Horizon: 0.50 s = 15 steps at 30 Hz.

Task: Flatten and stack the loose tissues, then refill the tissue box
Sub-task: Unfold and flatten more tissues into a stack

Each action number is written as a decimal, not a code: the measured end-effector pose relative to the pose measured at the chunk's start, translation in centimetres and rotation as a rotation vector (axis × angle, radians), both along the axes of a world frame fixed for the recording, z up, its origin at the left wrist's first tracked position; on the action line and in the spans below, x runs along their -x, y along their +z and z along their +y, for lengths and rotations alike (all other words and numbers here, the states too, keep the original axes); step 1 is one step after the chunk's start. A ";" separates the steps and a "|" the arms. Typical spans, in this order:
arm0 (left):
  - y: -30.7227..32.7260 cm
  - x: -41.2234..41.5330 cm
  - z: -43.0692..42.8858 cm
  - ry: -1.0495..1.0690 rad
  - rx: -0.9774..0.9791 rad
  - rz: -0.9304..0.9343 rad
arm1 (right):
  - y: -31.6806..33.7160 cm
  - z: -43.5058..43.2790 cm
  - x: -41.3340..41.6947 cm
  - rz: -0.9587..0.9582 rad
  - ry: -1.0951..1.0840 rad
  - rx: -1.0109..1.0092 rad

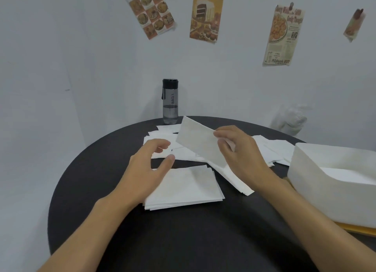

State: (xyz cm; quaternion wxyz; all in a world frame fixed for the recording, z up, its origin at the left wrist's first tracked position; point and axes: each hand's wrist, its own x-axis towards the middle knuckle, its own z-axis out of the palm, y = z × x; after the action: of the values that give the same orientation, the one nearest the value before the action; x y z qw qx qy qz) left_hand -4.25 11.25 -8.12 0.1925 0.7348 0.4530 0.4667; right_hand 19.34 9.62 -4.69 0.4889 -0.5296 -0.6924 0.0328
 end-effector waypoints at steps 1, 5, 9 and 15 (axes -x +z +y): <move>0.2 -0.1 0.0 0.015 -0.009 -0.054 | 0.1 -0.4 0.3 0.059 0.044 0.015; 0.9 -0.2 -0.1 0.009 -0.018 -0.233 | 0.4 -1.2 1.2 0.213 0.198 0.136; 1.0 -0.2 -0.2 -0.046 0.000 -0.277 | 0.6 -1.6 1.3 0.249 0.253 0.190; 1.6 -0.1 -0.4 -0.075 -0.035 -0.457 | 0.7 -1.5 1.1 0.360 0.235 0.226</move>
State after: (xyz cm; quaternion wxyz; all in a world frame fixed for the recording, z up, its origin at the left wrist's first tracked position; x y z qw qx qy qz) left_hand -4.20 10.80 -6.56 0.2944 0.6296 0.3621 0.6212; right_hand 18.27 8.08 -3.95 0.5348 -0.4823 -0.6430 0.2607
